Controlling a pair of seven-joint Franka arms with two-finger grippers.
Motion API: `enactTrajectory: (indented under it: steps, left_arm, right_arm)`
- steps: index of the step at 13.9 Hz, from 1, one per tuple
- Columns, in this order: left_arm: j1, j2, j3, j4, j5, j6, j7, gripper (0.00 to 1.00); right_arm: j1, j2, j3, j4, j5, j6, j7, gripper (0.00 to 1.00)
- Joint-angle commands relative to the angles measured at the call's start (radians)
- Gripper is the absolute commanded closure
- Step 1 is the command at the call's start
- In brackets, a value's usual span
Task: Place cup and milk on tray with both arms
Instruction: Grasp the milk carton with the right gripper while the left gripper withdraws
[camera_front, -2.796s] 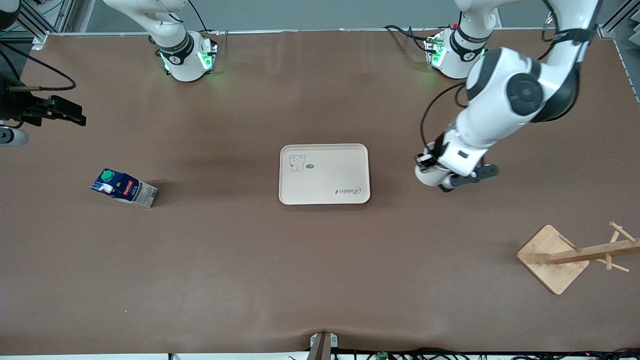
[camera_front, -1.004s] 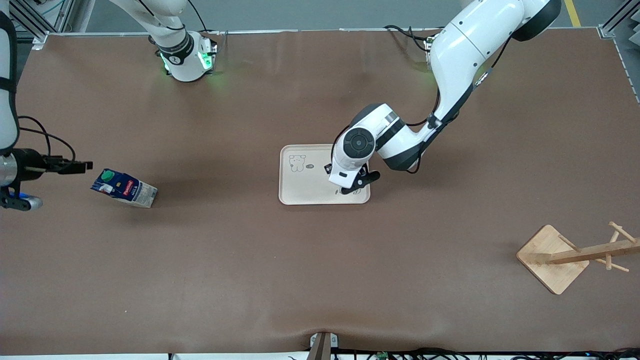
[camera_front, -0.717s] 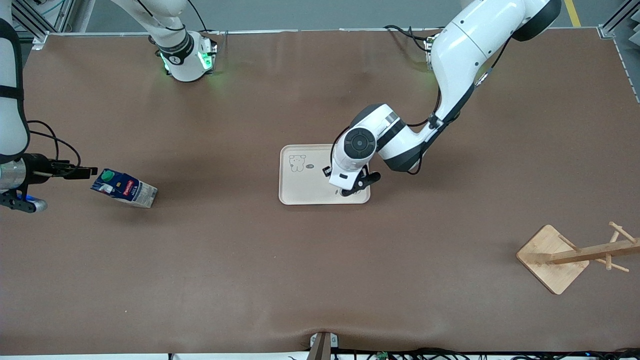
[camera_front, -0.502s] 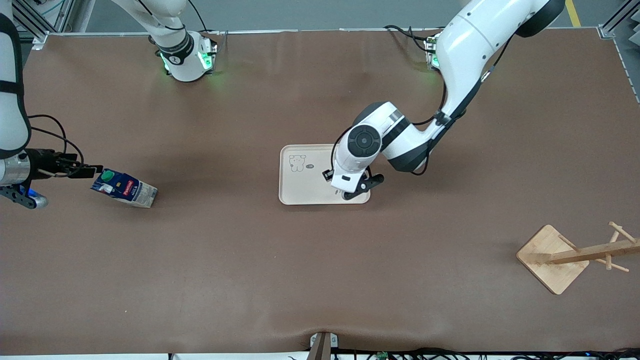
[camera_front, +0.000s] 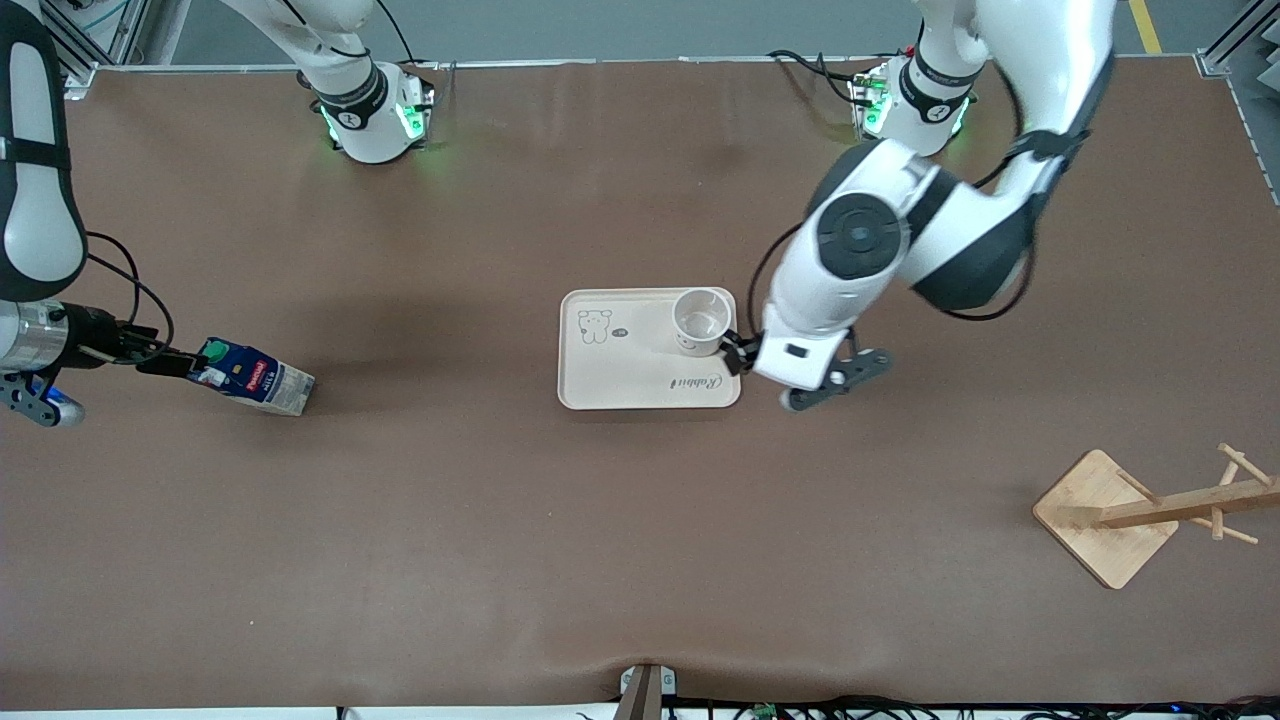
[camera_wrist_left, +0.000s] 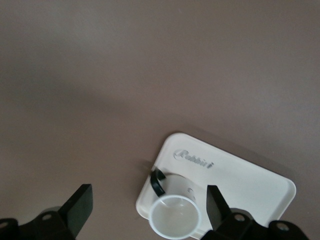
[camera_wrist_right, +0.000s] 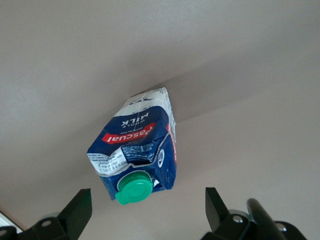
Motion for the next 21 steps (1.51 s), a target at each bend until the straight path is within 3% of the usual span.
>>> enactTrajectory:
  steps: [1,4,7,11,15,21]
  left_arm:
    - [0.082,-0.075,-0.001,-0.007,0.017,-0.051,0.09,0.0]
    - [0.191,-0.148,-0.004,-0.007,0.012,-0.096,0.276,0.0]
    - [0.298,-0.202,-0.004,-0.005,0.003,-0.139,0.467,0.0]
    - [0.413,-0.26,-0.006,0.028,-0.009,-0.22,0.689,0.0]
    - [0.496,-0.265,-0.006,0.094,-0.057,-0.318,0.76,0.0]
    - [0.533,-0.288,-0.001,0.113,-0.049,-0.377,0.869,0.0]
  right_arm:
    - [0.012,-0.072,0.0,-0.1,0.019,0.029,0.015,0.0]
    - [0.023,-0.117,0.0,-0.183,0.019,0.098,0.012,0.0]
    - [0.028,-0.155,0.001,-0.287,0.019,0.282,0.006,0.0]
    - [0.048,-0.195,0.0,-0.375,0.019,0.365,0.006,0.0]
    - [0.046,-0.207,0.0,-0.464,0.019,0.549,-0.014,0.0]
    - [0.048,-0.212,0.001,-0.487,0.019,0.575,-0.055,0.0]
